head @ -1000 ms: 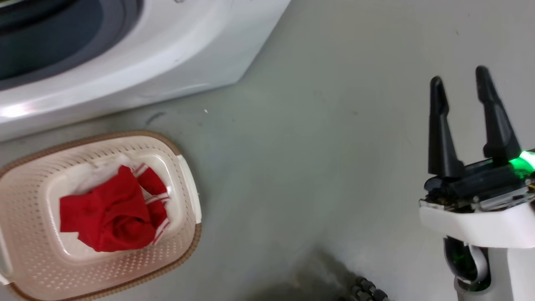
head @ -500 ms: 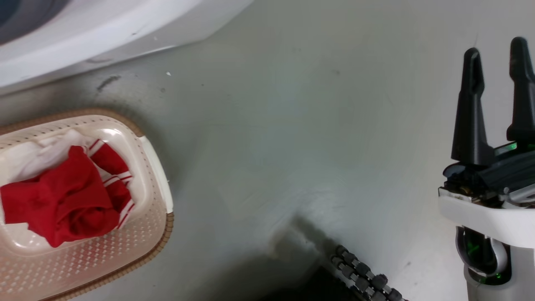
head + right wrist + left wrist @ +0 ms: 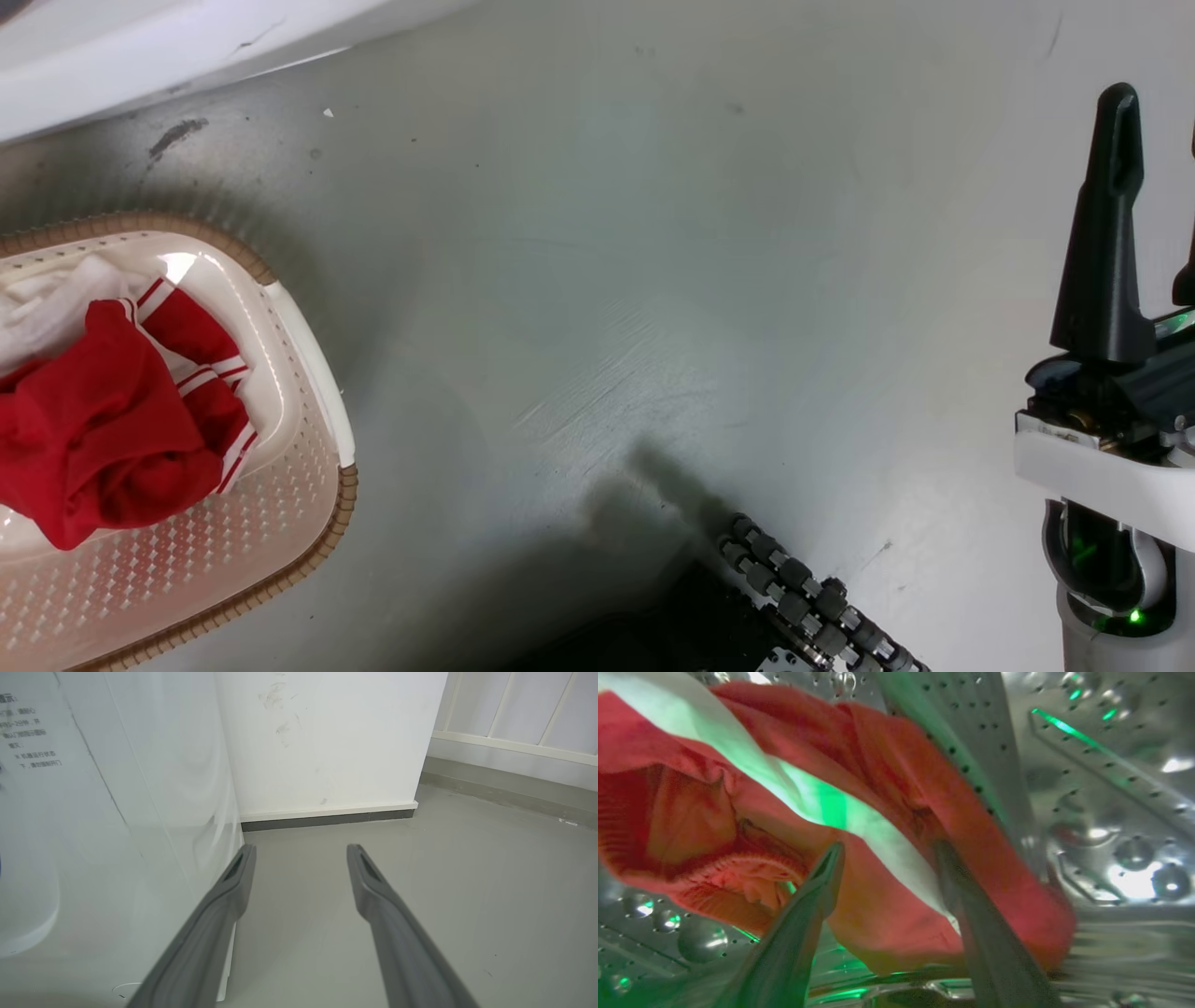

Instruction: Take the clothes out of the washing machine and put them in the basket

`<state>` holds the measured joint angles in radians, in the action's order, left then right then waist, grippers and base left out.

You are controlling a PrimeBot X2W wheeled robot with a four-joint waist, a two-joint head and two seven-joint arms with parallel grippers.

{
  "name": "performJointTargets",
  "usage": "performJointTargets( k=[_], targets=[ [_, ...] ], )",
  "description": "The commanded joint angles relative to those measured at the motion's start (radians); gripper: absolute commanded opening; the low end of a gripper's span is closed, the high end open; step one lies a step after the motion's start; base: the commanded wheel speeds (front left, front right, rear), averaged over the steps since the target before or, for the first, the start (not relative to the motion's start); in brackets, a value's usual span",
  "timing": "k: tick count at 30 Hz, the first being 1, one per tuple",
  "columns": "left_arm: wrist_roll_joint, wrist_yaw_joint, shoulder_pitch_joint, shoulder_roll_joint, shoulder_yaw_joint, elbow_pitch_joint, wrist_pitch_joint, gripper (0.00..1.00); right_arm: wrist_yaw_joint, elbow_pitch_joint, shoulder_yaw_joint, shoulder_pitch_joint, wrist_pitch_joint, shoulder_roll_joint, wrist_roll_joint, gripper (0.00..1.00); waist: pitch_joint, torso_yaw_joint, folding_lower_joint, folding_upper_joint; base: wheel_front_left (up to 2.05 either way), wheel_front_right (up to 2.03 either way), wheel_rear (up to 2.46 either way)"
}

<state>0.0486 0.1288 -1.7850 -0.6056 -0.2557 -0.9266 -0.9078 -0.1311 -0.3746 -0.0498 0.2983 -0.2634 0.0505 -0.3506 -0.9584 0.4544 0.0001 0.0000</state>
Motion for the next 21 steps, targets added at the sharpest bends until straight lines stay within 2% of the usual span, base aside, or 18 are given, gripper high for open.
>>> performJointTargets(
  k=[1,13,14,21],
  targets=[
    [-0.001,-0.003,0.009,-0.001,-0.004,0.002,0.001,1.00,0.001,-0.005,0.003,-0.003,-0.002,0.000,-0.005,1.00,-0.005,-0.003,-0.0001,0.0000,0.00,0.00,0.00],
    [-0.017,-0.012,-0.004,0.008,-0.050,-0.024,0.063,1.00,0.001,0.001,0.019,-0.009,-0.002,0.000,-0.012,1.00,-0.029,-0.015,-0.0001,0.0000,0.00,0.00,0.00],
    [-0.018,-0.010,-0.005,0.008,-0.054,-0.029,0.068,0.00,0.001,0.002,0.018,-0.008,-0.002,0.000,-0.011,1.00,-0.030,-0.015,-0.0001,0.0000,0.00,0.00,0.00],
    [0.011,-0.008,-0.011,-0.005,-0.052,-0.046,0.143,0.00,0.001,0.008,0.014,0.012,-0.002,0.000,-0.010,1.00,-0.016,-0.008,-0.0001,0.0000,0.00,0.00,0.00]
  ],
)
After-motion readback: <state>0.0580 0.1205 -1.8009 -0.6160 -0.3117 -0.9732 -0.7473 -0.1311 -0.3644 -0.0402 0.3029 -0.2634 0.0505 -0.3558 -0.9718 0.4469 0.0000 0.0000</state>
